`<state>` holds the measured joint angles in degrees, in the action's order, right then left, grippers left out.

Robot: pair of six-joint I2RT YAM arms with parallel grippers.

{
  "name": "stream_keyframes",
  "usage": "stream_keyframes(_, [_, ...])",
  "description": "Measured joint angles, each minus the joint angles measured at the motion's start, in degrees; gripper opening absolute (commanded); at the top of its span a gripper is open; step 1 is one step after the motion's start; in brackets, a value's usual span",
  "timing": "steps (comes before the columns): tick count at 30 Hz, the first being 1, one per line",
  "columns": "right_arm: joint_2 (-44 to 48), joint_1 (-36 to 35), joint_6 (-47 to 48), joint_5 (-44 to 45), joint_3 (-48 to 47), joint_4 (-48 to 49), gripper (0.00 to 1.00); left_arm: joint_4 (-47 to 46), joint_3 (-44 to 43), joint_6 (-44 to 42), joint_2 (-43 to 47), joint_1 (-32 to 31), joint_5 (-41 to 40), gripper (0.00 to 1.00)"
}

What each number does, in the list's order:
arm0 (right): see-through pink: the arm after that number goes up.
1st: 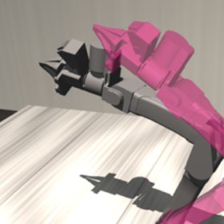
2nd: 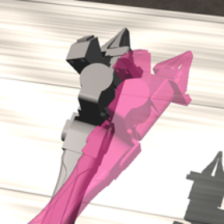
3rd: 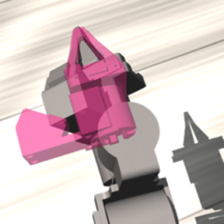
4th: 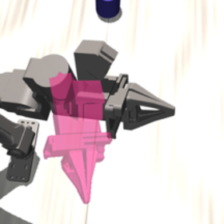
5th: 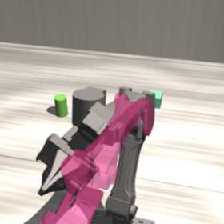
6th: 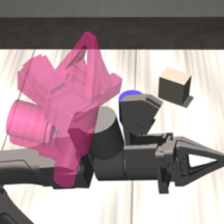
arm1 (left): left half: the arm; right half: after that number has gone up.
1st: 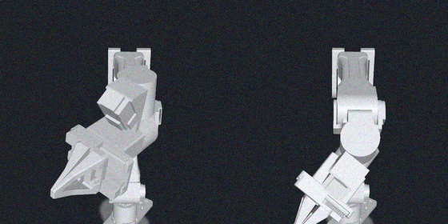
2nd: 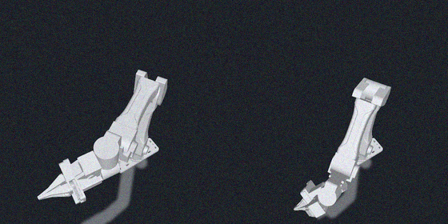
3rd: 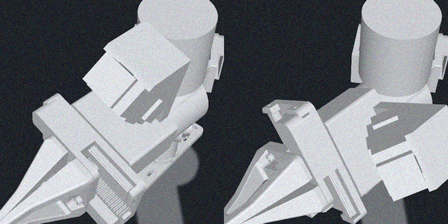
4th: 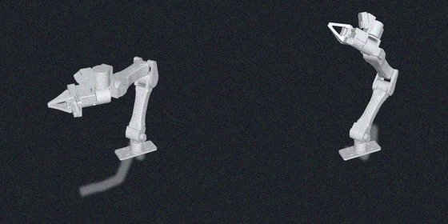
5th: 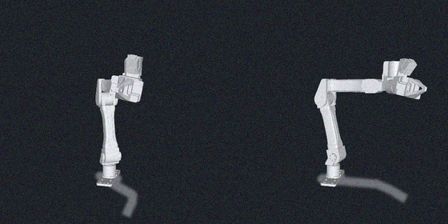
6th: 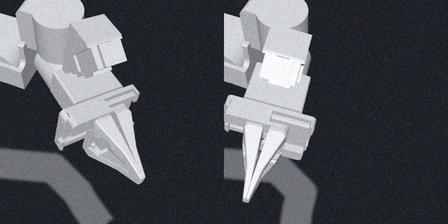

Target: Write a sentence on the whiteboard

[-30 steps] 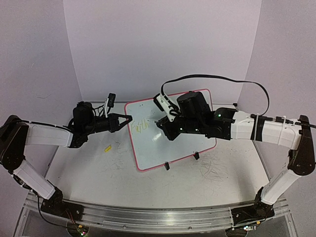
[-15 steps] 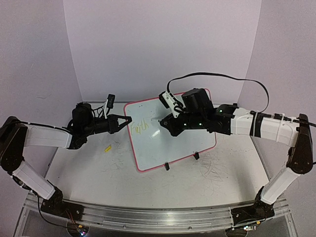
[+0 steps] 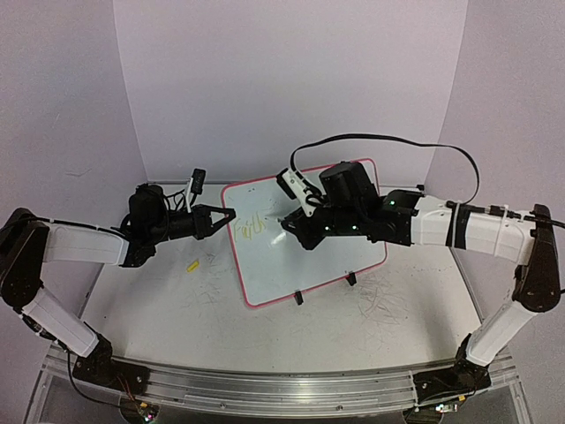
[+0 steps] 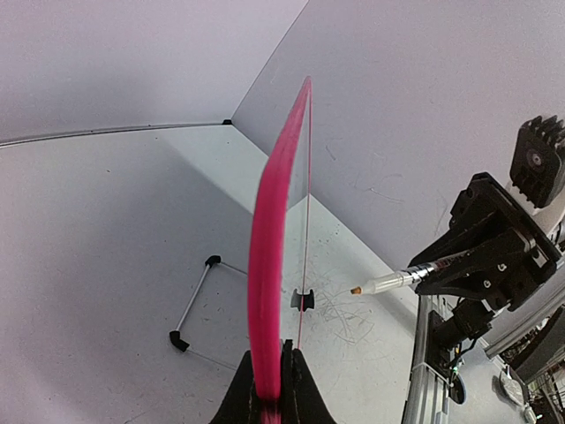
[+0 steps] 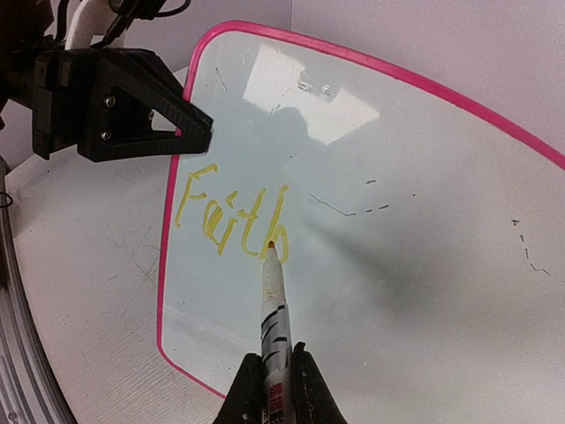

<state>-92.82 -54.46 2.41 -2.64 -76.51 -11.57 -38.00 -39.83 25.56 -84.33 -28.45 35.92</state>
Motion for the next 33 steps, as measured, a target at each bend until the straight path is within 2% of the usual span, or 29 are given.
stream_keyframes(8, [-0.1,-0.6,0.7,5.1,0.0,0.4,0.00,0.0,0.2,0.0,0.2,0.0,0.0,0.00])
stream_keyframes(33, [-3.6,-0.5,-0.7,8.4,-1.9,1.1,0.00,0.0,0.2,-0.1,0.2,0.0,0.0,0.00])
